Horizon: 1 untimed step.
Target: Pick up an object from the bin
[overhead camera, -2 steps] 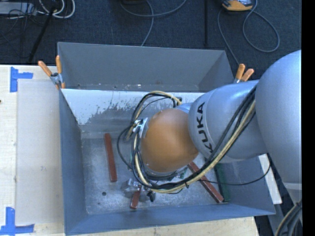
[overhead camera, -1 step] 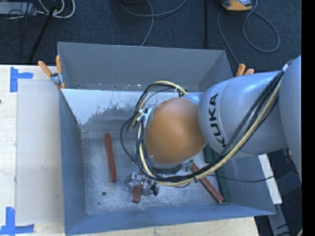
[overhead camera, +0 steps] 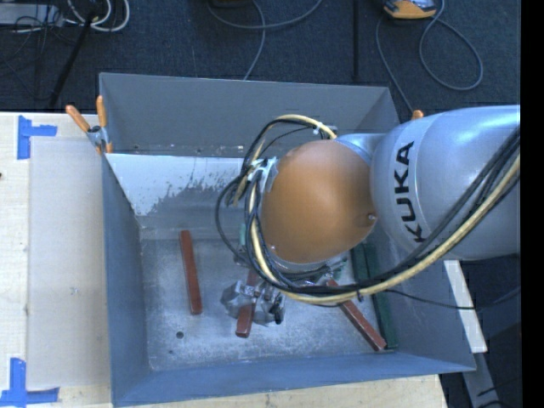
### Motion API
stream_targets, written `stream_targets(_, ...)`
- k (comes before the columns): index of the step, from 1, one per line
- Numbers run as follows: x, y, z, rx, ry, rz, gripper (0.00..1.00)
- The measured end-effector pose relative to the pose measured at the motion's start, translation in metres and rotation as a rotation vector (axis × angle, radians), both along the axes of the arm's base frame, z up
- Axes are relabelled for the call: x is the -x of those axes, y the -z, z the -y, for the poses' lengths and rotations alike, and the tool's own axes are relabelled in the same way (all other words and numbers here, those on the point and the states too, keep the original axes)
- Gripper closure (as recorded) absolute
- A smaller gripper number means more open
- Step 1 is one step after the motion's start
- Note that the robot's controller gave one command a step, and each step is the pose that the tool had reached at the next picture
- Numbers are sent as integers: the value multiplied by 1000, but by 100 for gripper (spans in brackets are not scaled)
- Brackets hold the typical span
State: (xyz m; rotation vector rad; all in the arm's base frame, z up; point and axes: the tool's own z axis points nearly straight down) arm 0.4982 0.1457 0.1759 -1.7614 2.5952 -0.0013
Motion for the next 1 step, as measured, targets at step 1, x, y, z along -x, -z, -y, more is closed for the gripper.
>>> stream_targets(1,0,1,0,0,6,-6,100)
